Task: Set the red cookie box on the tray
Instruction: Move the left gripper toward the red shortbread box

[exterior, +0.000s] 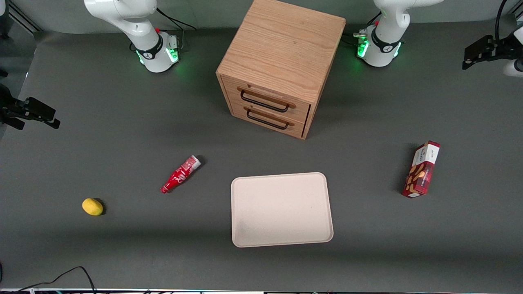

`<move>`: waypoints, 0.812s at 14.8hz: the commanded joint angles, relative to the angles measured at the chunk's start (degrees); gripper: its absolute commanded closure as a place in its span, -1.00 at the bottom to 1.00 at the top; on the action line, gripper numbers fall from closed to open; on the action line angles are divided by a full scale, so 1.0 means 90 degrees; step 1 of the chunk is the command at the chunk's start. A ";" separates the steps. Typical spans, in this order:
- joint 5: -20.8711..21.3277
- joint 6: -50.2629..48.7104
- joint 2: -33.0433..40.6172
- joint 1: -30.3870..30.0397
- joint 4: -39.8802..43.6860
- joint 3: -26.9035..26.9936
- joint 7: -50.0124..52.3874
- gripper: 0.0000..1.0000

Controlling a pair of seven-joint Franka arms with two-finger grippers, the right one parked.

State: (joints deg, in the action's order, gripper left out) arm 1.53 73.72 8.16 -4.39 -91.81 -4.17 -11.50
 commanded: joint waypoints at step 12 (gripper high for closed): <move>-0.0316 -0.0301 -0.0116 -0.0049 0.0270 0.0141 0.0068 -1.00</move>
State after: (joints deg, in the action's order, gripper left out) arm -0.37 72.41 7.79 -4.51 -90.89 -3.20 -11.34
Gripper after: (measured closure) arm 0.000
